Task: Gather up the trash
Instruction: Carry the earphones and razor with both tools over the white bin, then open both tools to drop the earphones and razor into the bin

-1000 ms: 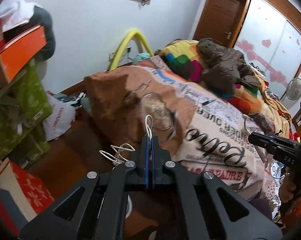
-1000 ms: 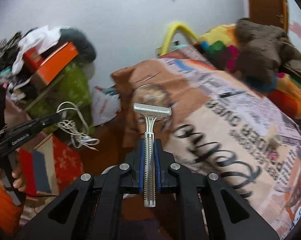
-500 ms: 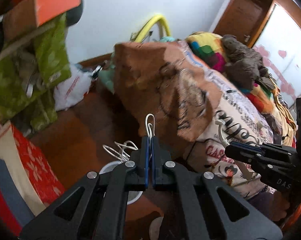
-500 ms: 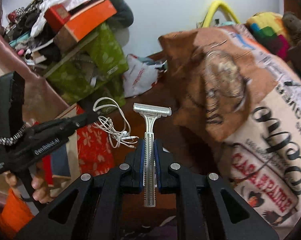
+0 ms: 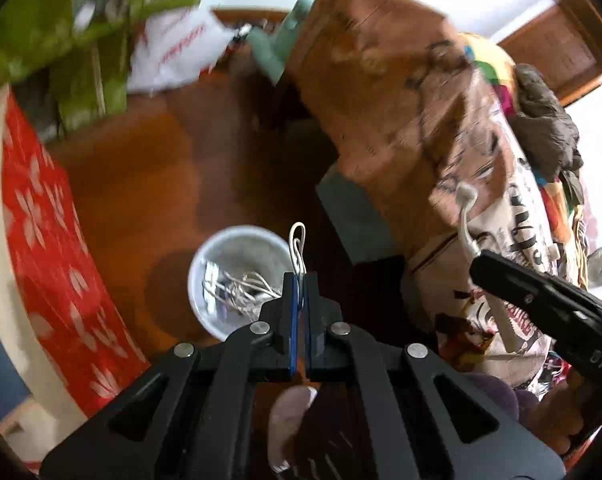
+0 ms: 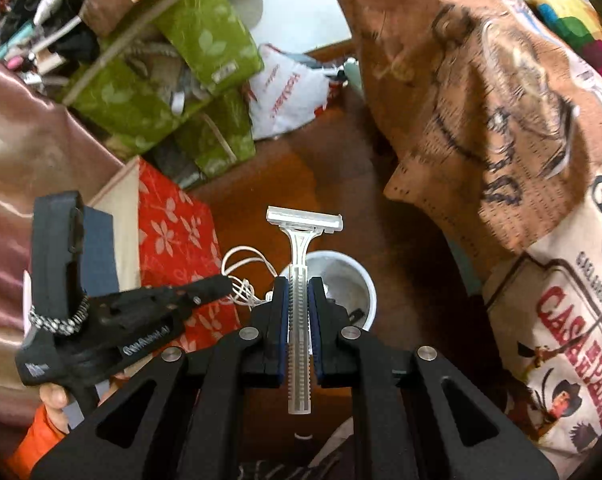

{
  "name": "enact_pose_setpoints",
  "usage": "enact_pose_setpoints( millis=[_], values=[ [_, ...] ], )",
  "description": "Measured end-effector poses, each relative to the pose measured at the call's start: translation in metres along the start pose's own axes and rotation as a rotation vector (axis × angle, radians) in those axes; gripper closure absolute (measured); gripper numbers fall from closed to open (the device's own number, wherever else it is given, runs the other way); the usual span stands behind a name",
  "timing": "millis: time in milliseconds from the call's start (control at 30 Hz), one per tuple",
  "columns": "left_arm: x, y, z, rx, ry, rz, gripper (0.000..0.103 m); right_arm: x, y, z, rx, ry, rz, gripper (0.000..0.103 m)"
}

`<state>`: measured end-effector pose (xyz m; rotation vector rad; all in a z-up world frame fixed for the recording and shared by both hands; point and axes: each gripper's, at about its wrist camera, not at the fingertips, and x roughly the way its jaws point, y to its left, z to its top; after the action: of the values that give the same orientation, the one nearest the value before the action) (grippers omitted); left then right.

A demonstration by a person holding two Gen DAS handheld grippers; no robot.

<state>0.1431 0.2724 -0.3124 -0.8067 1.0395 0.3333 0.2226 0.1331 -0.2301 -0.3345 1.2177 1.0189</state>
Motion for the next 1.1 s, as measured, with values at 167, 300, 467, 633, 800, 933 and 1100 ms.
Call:
enact_pose_setpoints(
  millis=[167, 300, 467, 633, 800, 933, 1100],
  values=[
    [0.036, 0.016, -0.014, -0.03, 0.061, 0.055, 0.102, 0.033, -0.003, 0.002, 0.004, 0.074, -0.008, 0.094],
    [0.059, 0.028, -0.02, -0.046, 0.103, 0.087, 0.102, 0.056, -0.008, 0.005, 0.019, 0.134, 0.004, 0.094],
    [0.079, 0.036, -0.021, -0.064, 0.139, 0.105, 0.102, 0.076, -0.009, 0.008, 0.016, 0.191, 0.017, 0.094],
    [0.088, 0.04, -0.02, -0.063, 0.165, 0.118, 0.101, 0.091, -0.015, 0.008, 0.033, 0.242, -0.026, 0.086],
    [0.085, 0.038, -0.02, -0.042, 0.165, 0.146, 0.1, 0.092, -0.021, 0.007, 0.058, 0.259, -0.011, 0.079],
    [0.075, 0.033, -0.018, -0.021, 0.148, 0.157, 0.1, 0.082, -0.022, 0.008, 0.063, 0.24, -0.013, 0.079],
    [0.052, 0.017, -0.013, 0.028, 0.101, 0.173, 0.099, 0.061, -0.019, 0.007, 0.02, 0.19, -0.041, 0.079]
  ],
)
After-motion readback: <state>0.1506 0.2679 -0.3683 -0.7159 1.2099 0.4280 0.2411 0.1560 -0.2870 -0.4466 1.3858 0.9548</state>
